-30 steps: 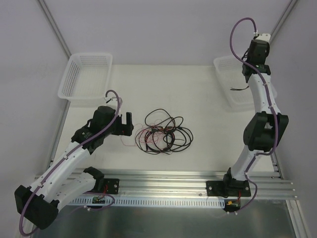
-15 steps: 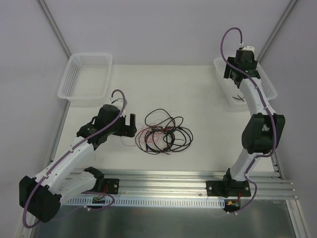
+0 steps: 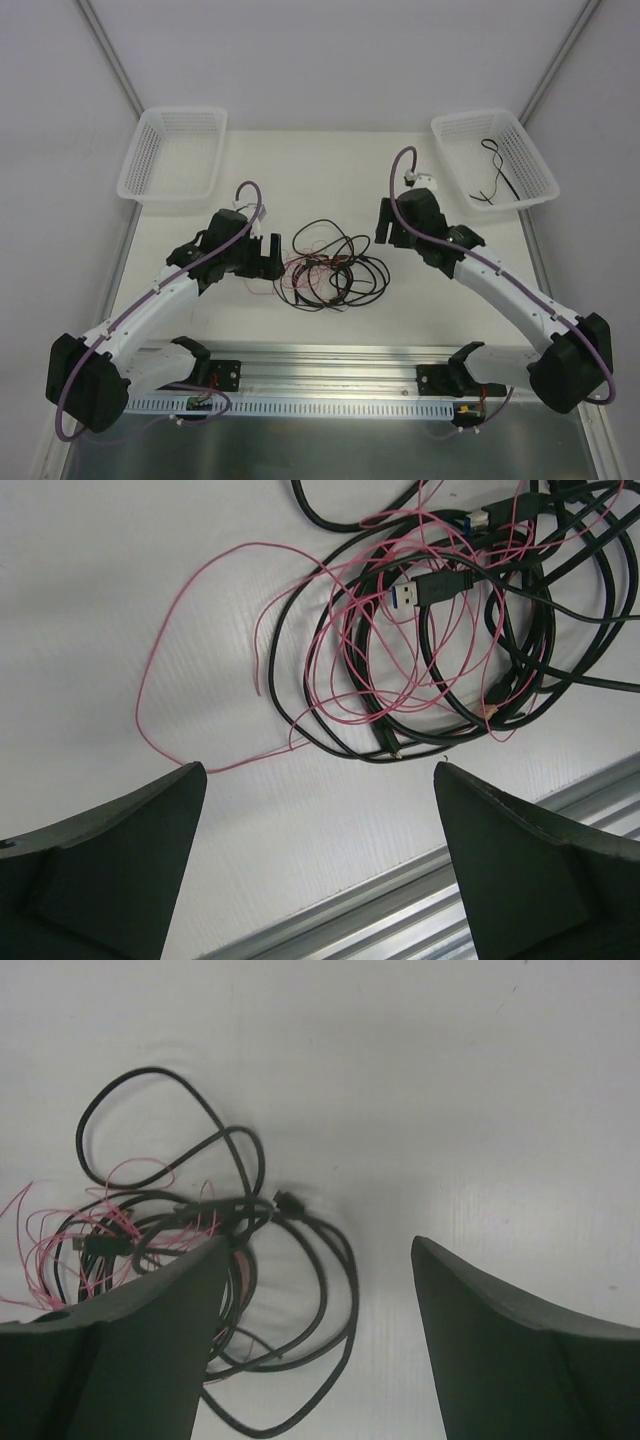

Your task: Untangle the cables

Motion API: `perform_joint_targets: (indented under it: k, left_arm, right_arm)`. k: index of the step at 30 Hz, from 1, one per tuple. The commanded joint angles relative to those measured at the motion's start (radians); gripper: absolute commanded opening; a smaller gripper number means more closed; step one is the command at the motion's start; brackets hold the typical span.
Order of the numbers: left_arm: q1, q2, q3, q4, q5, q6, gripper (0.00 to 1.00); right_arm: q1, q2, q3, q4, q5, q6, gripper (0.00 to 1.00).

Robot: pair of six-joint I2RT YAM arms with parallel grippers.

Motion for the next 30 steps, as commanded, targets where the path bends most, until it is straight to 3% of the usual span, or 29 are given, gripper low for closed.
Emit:
perform_joint_targets:
  k: [1, 8, 13, 19, 22, 24, 27, 28, 30]
  left_arm:
    - [0.007, 0.034, 0.028, 0.016, 0.063, -0.08, 0.99]
    - [-0.108, 0.155, 0.033, 0.04, -0.064, -0.273, 0.95]
    - [-0.174, 0.249, 0.03, 0.103, -0.119, -0.396, 0.9]
    - [-0.175, 0.335, 0.026, 0.169, -0.181, -0.453, 0.79]
    - [-0.175, 0.381, 0.026, 0.195, -0.186, -0.47, 0.7]
    - [-0.173, 0.41, 0.025, 0.212, -0.189, -0.48, 0.65]
    - [-0.175, 0.447, 0.019, 0.23, -0.198, -0.496, 0.46]
    - [-0.173, 0.453, 0.019, 0.232, -0.204, -0.5, 0.31]
    - [-0.175, 0.473, 0.014, 0.23, -0.225, -0.506, 0.16]
  right_arm:
    - [0.149, -0.09, -0.076, 0.061, 0.186, 0.227, 0.77]
    - [0.311, 0.031, -0.05, 0.158, 0.298, 0.311, 0.77]
    - [0.34, 0.161, 0.011, 0.185, 0.297, 0.383, 0.76]
    - [0.354, 0.302, 0.065, 0.191, 0.295, 0.422, 0.72]
    - [0.355, 0.351, 0.085, 0.17, 0.295, 0.422, 0.63]
    - [0.355, 0.362, 0.082, 0.159, 0.295, 0.428, 0.51]
    - [0.354, 0.338, 0.061, 0.13, 0.312, 0.431, 0.29]
    - [0.355, 0.323, 0.053, 0.119, 0.32, 0.425, 0.18]
    - [0.354, 0.286, 0.05, 0.077, 0.337, 0.404, 0.06]
